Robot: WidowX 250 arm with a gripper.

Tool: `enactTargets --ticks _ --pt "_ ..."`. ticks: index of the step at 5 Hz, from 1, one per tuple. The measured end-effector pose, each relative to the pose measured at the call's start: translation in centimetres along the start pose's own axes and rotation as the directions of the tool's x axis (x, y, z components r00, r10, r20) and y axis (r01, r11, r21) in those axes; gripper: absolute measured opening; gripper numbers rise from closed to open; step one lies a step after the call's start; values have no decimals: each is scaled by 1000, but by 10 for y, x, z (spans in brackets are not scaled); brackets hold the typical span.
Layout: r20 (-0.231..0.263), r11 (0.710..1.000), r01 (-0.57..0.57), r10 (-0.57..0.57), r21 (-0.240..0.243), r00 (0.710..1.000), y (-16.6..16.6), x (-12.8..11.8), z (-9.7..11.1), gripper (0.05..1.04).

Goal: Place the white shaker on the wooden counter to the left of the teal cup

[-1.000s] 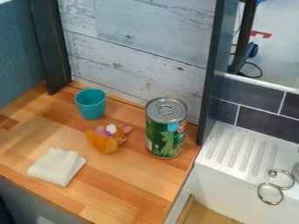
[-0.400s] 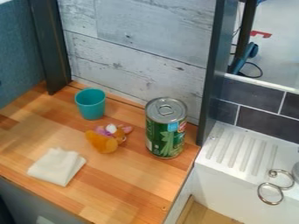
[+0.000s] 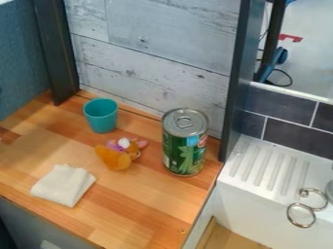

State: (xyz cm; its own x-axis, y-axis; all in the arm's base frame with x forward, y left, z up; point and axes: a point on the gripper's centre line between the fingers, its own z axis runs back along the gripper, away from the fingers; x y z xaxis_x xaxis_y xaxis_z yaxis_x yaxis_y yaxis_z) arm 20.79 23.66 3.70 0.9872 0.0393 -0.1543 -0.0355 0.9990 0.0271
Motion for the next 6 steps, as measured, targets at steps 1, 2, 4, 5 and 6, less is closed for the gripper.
enactTargets --ticks 1,2,4,5,6 --pt "44 999 -21 20 25 999 -1 -2 21 597" --pt "93 1000 -6 4 18 996 -9 8 46 597" --pt "216 996 77 -84 39 973 -22 68 75 597" --pt "178 994 99 -105 47 978 -22 83 57 597" --pt "158 993 116 -115 6 981 -21 96 37 597"
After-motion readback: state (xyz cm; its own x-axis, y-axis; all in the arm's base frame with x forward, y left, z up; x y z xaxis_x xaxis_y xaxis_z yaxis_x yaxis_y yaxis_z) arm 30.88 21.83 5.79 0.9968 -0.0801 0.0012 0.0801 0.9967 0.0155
